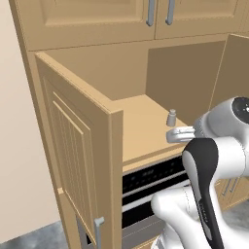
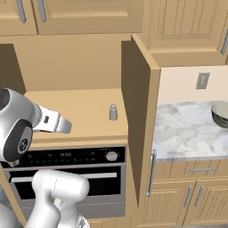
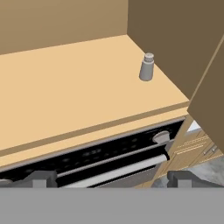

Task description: Retrieve the bottle and the shaker from the cabinet and place them next to the mixing bowl on the counter. Then add garlic from the fridge to the mixing bowl.

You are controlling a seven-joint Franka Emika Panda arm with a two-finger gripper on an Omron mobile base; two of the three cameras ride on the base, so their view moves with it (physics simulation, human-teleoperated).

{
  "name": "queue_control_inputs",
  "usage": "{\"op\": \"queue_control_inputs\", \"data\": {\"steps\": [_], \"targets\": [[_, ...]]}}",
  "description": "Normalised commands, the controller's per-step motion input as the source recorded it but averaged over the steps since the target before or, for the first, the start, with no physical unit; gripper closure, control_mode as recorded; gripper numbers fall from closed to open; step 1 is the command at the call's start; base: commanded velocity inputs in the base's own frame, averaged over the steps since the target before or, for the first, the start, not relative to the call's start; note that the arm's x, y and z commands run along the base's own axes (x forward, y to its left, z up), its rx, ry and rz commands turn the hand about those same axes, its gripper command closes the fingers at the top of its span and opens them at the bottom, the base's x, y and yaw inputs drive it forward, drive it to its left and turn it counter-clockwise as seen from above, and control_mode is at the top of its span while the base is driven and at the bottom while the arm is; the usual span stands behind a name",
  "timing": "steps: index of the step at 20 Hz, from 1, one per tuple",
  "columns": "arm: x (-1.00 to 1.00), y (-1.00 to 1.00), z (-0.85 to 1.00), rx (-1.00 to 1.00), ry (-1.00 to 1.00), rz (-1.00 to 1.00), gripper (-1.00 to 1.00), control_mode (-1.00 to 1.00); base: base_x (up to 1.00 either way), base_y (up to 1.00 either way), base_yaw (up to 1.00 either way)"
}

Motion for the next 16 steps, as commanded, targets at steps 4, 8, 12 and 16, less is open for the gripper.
{"op": "queue_control_inputs", "data": {"steps": [4,8,12,16], "targets": [[0.0,0.0,0.0,0.0,0.06,0.0,-1.0,-1.0,0.0,0.0,0.0],[0.07,0.0,0.08,-0.03,0.19,0.0,-1.0,-1.0,0.0,0.0,0.0],[0.14,0.0,0.05,-0.09,0.19,0.0,-1.0,-1.0,0.0,0.0,0.0],[0.26,0.0,-0.16,-0.02,0.0,-0.06,-1.0,-1.0,0.0,0.0,0.0]]}}
